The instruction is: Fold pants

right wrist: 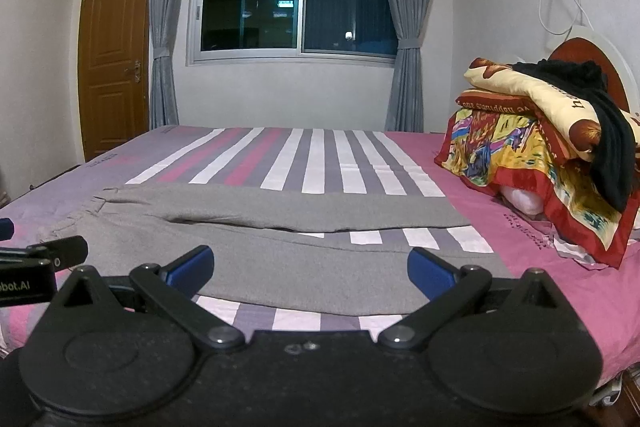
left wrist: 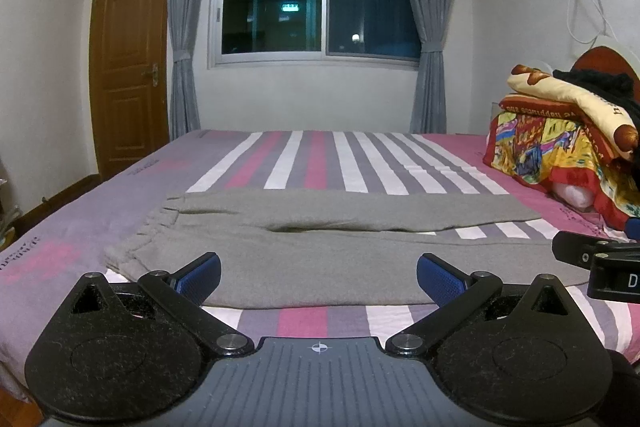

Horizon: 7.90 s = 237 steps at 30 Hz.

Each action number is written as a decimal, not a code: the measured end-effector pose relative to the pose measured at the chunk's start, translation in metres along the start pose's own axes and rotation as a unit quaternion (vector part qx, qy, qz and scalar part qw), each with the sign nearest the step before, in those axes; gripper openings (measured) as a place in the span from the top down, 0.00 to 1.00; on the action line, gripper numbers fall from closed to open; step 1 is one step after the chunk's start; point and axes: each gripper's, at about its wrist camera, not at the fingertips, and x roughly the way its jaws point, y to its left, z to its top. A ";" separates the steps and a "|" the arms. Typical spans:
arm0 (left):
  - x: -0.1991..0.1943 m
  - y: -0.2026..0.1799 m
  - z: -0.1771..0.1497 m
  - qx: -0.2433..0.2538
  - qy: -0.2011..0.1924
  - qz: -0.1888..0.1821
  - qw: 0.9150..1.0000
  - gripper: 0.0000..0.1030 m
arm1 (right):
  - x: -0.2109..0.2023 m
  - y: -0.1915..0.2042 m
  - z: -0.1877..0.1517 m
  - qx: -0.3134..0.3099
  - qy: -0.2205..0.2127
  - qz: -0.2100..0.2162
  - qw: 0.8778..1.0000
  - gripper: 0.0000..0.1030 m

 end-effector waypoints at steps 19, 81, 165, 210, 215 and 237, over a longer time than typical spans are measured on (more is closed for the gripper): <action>-0.001 -0.003 0.001 0.003 0.000 0.000 1.000 0.00 | 0.000 0.001 0.000 -0.007 0.001 0.000 1.000 0.01; 0.585 0.304 0.080 0.078 0.256 -0.039 0.963 0.29 | 0.561 0.085 0.083 -0.159 0.225 0.343 0.898 0.23; 0.262 0.352 -0.032 -0.337 0.104 -0.069 0.933 0.81 | 0.223 -0.026 -0.023 0.218 0.195 0.248 0.924 0.91; 0.284 0.290 -0.056 -0.182 0.235 0.077 0.952 0.18 | 0.200 -0.121 -0.031 0.079 0.211 0.056 0.973 0.49; 0.286 0.290 -0.056 -0.181 0.236 0.077 0.952 0.17 | 0.260 -0.088 -0.024 -0.093 0.244 0.022 0.965 0.50; 0.291 0.283 -0.056 -0.175 0.245 0.085 0.950 0.14 | 0.194 -0.127 -0.069 -0.235 0.174 0.054 0.955 0.46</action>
